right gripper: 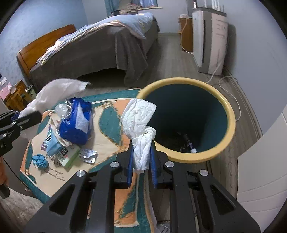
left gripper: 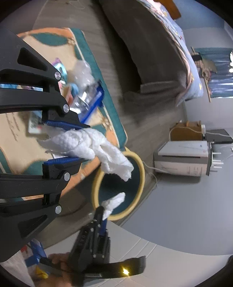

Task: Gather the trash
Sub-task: 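Drop the white tissues into the wastebasket with both tools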

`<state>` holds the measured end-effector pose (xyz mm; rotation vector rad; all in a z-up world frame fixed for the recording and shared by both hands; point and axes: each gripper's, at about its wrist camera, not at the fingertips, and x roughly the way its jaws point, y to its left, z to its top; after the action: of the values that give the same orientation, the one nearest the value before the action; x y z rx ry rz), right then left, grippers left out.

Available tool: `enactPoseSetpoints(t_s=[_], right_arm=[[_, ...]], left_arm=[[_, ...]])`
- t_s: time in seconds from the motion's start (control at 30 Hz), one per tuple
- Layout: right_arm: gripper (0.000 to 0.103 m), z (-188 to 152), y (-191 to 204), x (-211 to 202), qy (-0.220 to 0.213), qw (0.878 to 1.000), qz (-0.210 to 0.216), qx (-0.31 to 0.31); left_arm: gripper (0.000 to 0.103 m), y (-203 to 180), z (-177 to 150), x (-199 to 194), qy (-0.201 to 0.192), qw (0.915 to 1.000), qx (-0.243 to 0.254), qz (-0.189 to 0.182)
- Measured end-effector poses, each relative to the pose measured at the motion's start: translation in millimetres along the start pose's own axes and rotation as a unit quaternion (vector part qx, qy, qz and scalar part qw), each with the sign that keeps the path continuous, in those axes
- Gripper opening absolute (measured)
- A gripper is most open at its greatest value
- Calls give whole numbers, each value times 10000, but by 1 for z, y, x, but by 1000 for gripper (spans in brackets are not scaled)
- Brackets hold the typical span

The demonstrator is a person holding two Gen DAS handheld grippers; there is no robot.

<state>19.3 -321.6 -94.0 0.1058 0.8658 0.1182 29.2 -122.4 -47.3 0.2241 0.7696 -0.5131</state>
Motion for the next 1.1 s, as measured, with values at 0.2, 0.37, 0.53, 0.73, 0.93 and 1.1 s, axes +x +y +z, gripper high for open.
enactPoseSetpoints(t_s=[0.2,0.37,0.53,0.73,0.93,1.1], right_arm=[[16,1,-25,5,57,9998,-122,109],[16,17,-46,13,44,9993,-298,218],[16,33,-75,33,120,9977,-401,539],[18,44,-94,55,219,9960,-616,601],[46,46,-105,65,231,9946,-793,636],[78,43,-109,62,182,9939,-853,674]], left_arm=[[28,-20,22,26,55,9997,73,-220],[28,-29,40,54,168,9989,73,-429],[28,-44,58,93,366,9976,399,-428],[31,-62,78,136,465,9948,746,-523],[81,-61,93,152,283,9962,676,-460],[96,-47,97,139,12,9989,380,-268]])
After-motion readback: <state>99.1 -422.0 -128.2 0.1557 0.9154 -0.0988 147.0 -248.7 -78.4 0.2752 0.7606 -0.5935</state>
